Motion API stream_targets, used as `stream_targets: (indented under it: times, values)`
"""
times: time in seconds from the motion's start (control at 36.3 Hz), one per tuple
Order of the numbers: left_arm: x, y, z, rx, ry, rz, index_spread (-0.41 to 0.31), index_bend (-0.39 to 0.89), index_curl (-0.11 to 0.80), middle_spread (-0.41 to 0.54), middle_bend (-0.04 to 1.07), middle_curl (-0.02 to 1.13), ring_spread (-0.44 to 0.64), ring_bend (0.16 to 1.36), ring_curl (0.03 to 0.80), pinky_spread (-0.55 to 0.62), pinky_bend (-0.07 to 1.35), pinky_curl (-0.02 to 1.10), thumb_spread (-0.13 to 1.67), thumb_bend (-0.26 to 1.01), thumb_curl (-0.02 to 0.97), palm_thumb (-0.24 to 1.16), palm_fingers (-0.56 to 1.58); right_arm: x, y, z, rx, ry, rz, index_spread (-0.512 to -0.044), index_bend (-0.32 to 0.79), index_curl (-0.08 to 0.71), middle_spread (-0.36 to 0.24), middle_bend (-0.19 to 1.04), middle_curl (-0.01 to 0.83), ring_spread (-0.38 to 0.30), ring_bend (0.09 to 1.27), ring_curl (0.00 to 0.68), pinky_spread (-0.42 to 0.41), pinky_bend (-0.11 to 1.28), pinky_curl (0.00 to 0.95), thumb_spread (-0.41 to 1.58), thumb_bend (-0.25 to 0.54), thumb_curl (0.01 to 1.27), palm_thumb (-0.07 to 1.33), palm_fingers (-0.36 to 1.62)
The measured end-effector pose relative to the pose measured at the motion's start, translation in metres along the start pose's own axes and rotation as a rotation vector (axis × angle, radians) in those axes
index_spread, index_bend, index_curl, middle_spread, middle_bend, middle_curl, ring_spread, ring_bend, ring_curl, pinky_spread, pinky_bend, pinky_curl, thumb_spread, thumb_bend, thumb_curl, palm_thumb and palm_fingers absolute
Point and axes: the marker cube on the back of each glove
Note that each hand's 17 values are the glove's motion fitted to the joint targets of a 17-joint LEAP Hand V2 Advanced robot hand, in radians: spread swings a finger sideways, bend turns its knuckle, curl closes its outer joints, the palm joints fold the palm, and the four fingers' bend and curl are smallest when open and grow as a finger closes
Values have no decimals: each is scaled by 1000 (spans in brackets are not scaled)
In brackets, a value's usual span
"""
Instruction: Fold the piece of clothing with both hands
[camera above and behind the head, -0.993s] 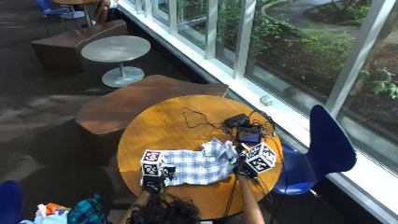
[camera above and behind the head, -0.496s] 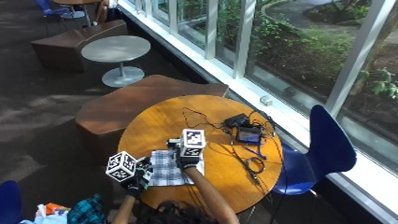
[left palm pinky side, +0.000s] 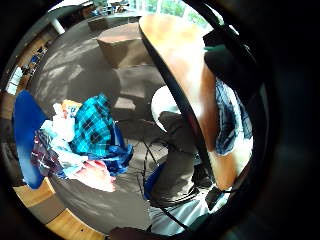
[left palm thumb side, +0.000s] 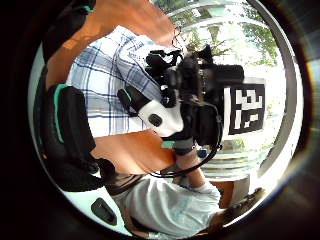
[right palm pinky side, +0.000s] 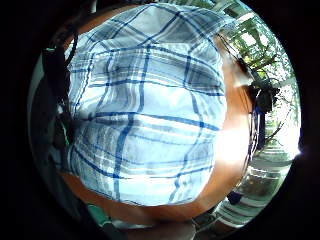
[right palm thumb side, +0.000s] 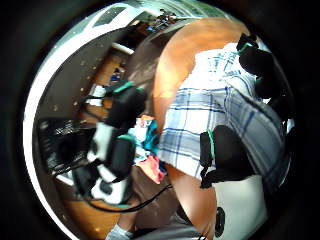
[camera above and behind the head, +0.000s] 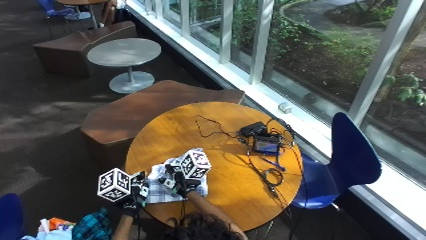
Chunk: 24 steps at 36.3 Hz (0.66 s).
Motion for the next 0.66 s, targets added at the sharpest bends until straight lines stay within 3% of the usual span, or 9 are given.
stream_targets:
  times: [0.06,0.11,0.22,0.41,0.66]
  values:
    - [6,0,-1,7,-14,16,-102,126,338,-63,266,423,78,575,316,156,462,358,1579,202,267,391,533,9,9,-19,9,-113,-29,-283,28,153,-189,223,482,-256,666,468,-305,927,466,674,-69,584,902,1062]
    - [15,0,-4,18,-49,32,-102,125,335,-66,262,423,75,571,316,151,458,359,1579,206,270,397,536,24,21,-40,2,-110,-37,-270,90,173,-147,185,472,-201,591,455,-263,872,454,792,-70,560,823,906]
    - [40,5,-12,21,-149,51,-103,126,329,-69,252,424,70,567,318,144,448,359,1577,209,274,399,537,62,42,-80,-49,144,15,-275,248,252,-120,253,488,-121,422,436,-99,611,419,955,-52,523,734,628]
    - [93,23,-22,-2,-266,120,-103,125,322,-59,223,420,70,557,320,140,447,362,1524,149,262,311,539,99,61,-125,-16,494,141,-301,272,292,-97,245,463,-45,276,356,79,373,313,1158,-27,471,634,522]
    - [115,31,-16,-64,-357,197,-108,120,310,-54,214,422,78,544,321,145,440,366,1493,105,255,259,537,90,70,-134,-18,515,135,-320,241,327,-79,184,431,19,186,317,190,300,281,1280,-25,417,530,468]
